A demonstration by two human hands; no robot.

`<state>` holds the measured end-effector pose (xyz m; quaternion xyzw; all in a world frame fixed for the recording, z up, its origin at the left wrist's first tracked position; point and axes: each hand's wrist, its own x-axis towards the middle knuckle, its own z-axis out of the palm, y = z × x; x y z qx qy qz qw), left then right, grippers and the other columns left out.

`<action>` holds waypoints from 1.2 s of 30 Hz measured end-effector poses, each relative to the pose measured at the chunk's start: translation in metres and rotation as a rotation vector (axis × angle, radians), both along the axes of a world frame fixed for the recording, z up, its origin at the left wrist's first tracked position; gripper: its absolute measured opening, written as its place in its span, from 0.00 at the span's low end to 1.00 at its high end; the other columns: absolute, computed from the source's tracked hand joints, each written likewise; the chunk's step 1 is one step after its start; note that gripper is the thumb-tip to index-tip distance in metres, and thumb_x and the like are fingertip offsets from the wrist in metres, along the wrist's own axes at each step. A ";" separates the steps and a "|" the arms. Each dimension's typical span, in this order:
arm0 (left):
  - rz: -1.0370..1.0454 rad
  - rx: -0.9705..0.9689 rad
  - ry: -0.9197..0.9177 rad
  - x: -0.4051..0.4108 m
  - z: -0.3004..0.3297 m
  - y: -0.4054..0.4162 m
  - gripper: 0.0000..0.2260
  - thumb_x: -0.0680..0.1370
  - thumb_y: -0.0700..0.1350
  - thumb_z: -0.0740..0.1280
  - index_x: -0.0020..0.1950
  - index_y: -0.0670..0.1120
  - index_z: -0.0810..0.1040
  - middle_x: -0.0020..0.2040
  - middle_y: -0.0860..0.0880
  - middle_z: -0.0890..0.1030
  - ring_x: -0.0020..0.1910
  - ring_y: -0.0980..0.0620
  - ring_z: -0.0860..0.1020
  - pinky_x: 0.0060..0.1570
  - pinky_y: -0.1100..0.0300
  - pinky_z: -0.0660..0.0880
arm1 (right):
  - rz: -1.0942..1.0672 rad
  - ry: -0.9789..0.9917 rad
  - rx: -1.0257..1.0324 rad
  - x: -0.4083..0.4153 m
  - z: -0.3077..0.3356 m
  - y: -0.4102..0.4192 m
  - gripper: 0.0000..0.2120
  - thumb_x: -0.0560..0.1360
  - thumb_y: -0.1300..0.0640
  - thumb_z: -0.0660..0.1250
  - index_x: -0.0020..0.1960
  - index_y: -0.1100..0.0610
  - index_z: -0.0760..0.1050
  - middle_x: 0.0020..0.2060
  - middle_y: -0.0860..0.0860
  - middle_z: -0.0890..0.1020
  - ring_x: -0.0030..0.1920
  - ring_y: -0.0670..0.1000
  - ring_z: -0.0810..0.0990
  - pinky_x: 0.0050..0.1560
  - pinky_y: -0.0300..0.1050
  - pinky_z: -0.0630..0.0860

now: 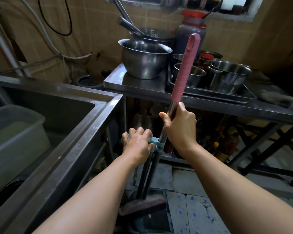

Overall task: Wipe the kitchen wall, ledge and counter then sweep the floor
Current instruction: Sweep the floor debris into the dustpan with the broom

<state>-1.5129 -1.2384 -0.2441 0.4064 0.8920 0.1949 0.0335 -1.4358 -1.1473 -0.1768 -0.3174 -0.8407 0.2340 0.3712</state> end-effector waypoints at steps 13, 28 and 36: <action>0.038 0.006 -0.013 0.005 0.002 0.009 0.11 0.79 0.53 0.59 0.60 0.53 0.69 0.58 0.52 0.69 0.62 0.48 0.62 0.66 0.49 0.52 | -0.007 0.017 -0.025 -0.004 0.003 0.007 0.10 0.75 0.54 0.68 0.47 0.58 0.70 0.33 0.52 0.78 0.35 0.54 0.80 0.38 0.51 0.79; 0.064 -0.086 0.009 -0.012 0.005 -0.010 0.12 0.78 0.55 0.59 0.60 0.53 0.69 0.58 0.50 0.69 0.60 0.46 0.64 0.60 0.50 0.58 | -0.066 -0.029 -0.124 0.026 -0.023 0.046 0.10 0.74 0.54 0.69 0.47 0.59 0.71 0.33 0.51 0.77 0.35 0.54 0.81 0.41 0.54 0.80; 0.073 -0.102 -0.022 -0.010 0.007 -0.006 0.12 0.79 0.54 0.59 0.61 0.53 0.69 0.58 0.50 0.69 0.61 0.47 0.63 0.64 0.49 0.55 | -0.007 -0.132 -0.050 0.039 -0.031 0.045 0.10 0.75 0.56 0.68 0.47 0.59 0.68 0.30 0.48 0.73 0.33 0.54 0.79 0.39 0.55 0.79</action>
